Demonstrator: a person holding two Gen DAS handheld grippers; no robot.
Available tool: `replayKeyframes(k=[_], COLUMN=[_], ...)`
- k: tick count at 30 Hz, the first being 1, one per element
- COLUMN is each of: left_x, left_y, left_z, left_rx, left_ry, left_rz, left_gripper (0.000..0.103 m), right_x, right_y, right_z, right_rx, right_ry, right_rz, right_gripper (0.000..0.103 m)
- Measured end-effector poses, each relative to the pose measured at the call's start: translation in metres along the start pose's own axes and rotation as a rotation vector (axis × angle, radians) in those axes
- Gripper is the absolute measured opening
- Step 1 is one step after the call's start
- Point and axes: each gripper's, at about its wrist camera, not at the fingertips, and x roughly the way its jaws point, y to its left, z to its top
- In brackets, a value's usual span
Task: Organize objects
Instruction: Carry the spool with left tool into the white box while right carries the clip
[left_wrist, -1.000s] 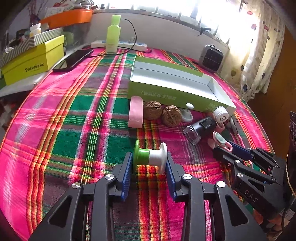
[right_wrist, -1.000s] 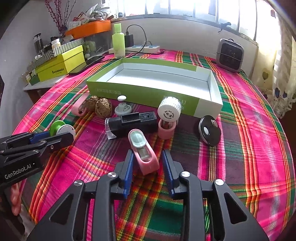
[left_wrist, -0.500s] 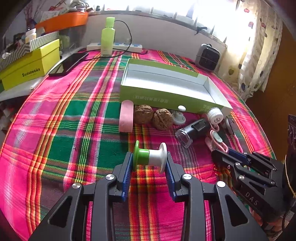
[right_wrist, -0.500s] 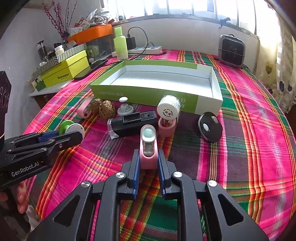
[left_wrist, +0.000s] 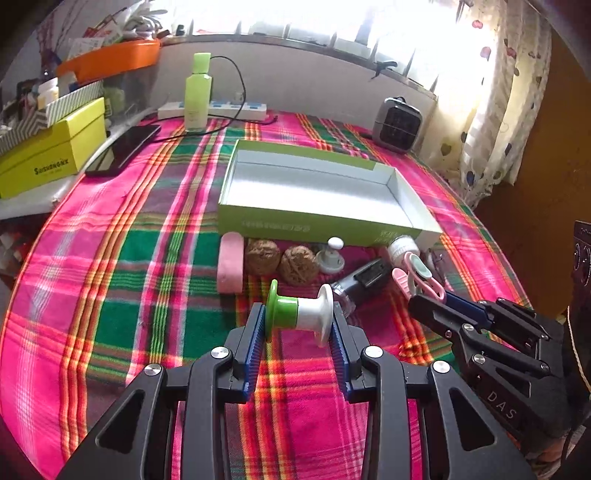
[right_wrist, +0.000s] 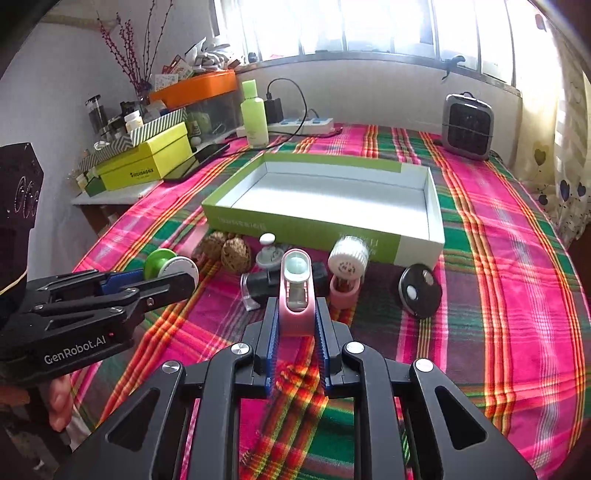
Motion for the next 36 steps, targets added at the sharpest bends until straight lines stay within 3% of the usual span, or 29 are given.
replayKeyframes(k=[13, 29, 36], left_x=[0.028, 0.079, 0.109], left_y=[0.000, 0.010, 0.015], left_z=[0.054, 0.109, 0.121], left_rx=[0.014, 0.036, 0.029], left_ry=[-0.004, 0.025, 0.085], left_rz=[-0.043, -0.029, -0.012], left_gripper=[0.031, 0.032, 0.031], right_x=[0.013, 0.071, 0.096], right_y=[-0.011, -0.036, -0.048], right_z=[0.043, 0.091, 0.101], right_rx=[0.003, 0.019, 0.025], right_ry=[-0.031, 0.068, 0.132], right_rz=[-0.043, -0.033, -0.033], right_gripper=[0.019, 0.019, 0.019])
